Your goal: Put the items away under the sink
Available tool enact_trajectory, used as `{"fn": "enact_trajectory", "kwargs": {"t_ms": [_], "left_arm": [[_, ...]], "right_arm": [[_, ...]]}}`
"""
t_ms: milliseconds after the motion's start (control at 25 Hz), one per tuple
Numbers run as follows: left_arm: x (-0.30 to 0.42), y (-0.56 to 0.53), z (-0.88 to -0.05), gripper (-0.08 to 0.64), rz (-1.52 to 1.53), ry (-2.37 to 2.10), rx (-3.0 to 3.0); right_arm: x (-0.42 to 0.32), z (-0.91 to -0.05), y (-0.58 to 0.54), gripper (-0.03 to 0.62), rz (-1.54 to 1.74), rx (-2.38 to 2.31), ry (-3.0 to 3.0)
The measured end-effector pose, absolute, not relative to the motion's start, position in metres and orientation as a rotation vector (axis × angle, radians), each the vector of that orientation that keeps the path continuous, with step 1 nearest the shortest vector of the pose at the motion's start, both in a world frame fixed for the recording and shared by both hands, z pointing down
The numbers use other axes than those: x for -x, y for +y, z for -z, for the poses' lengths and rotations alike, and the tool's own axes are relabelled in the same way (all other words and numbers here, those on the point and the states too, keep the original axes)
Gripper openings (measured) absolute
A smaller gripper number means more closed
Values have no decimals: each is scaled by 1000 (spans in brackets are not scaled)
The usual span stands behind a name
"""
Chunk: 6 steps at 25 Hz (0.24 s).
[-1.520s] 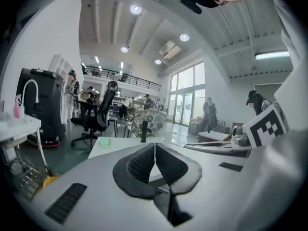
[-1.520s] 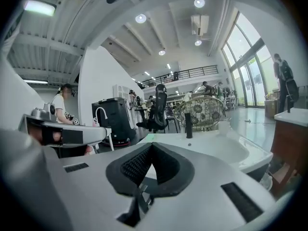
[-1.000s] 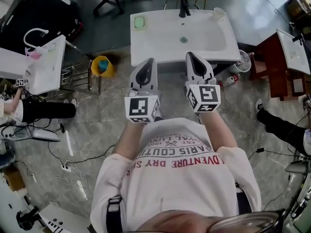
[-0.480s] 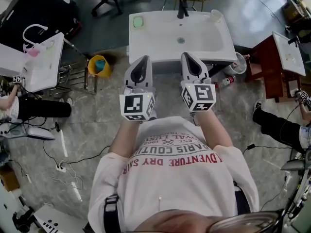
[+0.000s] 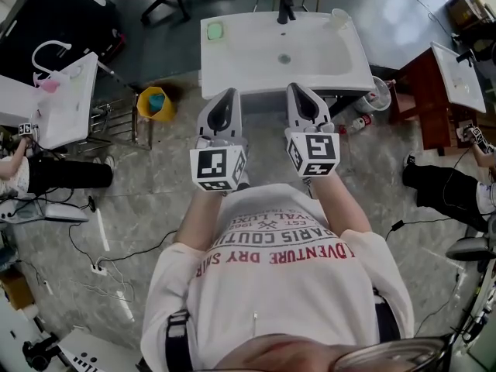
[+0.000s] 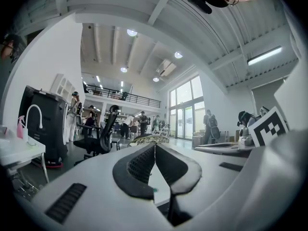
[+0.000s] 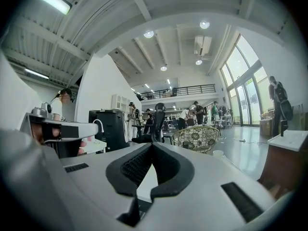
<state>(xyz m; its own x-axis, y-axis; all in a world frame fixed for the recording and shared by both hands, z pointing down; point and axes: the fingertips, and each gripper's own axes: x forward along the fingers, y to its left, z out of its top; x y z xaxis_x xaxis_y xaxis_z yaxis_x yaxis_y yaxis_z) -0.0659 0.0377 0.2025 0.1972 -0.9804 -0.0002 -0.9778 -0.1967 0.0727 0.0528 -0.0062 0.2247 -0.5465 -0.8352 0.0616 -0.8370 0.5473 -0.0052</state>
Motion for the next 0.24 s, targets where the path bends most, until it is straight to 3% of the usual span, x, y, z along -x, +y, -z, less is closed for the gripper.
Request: {"fn": "enact_trajectory", "kwargs": {"t_ms": [240], "left_arm": [[63,41,-208,28,45,-1952,-2383]], "right_arm": [[-55,-227,-3,25,-73,-1471,-2720]]}}
